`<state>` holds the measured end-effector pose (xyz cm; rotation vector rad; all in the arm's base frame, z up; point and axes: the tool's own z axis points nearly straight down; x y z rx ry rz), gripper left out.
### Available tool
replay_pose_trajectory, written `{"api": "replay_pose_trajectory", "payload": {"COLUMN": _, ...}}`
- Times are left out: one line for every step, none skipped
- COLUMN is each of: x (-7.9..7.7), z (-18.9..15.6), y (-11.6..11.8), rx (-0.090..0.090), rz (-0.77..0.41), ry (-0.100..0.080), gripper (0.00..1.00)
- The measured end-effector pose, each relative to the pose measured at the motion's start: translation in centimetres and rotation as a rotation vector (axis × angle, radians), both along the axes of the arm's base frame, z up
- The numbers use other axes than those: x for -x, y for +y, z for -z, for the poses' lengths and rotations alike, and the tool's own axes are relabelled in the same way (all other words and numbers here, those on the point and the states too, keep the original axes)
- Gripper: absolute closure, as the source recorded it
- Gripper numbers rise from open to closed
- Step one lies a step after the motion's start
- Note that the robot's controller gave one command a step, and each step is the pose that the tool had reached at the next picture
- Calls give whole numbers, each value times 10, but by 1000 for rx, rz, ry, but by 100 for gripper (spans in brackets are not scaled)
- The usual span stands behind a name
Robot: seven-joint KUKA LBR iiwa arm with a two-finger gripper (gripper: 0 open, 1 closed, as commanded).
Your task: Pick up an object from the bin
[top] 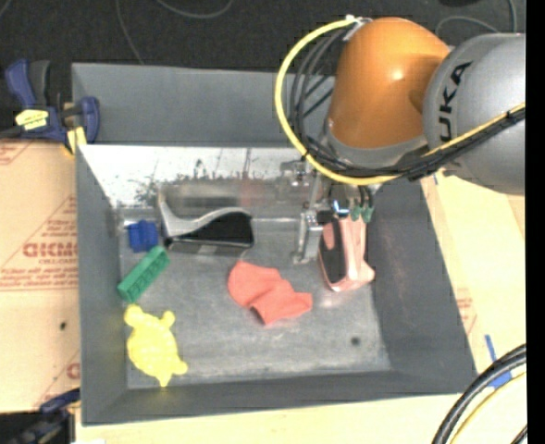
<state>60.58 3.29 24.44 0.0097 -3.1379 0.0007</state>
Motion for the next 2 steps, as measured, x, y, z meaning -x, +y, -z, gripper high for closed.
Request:
{"api": "replay_pose_trajectory", "payload": {"x": -1, "z": -5, "y": 0, "rx": -1, "rz": 1, "ry": -8, "gripper": 0}}
{"api": "replay_pose_trajectory", "payload": {"x": -2, "z": 38, "y": 10, "rx": 0, "rz": -24, "ry": -15, "gripper": 0}}
